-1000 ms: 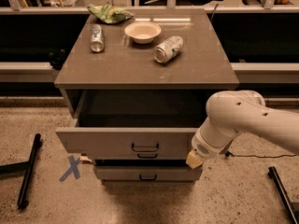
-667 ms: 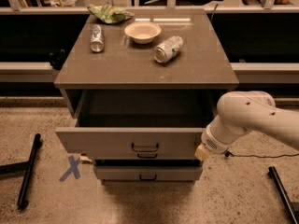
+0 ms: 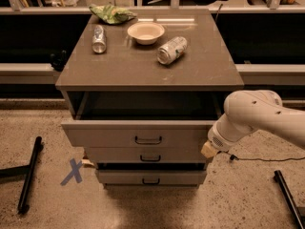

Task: Close top drawer

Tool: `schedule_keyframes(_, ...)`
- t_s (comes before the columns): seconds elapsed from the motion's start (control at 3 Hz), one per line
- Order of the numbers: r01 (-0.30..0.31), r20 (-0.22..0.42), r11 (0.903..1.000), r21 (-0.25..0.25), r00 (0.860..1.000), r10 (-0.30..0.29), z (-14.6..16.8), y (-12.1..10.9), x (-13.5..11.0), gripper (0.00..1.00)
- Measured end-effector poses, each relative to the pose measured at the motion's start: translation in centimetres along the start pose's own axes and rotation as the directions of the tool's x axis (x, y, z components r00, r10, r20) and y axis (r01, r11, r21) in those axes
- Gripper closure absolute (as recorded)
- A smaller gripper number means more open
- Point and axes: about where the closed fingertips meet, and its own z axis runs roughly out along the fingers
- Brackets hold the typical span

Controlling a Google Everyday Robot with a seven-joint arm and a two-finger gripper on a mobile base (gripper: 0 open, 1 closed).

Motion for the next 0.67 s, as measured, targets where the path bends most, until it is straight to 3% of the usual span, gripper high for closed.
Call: schedule_keyframes(0.67,0.037,0.09,0.9979,0.053,0.995,-0.042,-1.2,-2.4,-5.5,1.0)
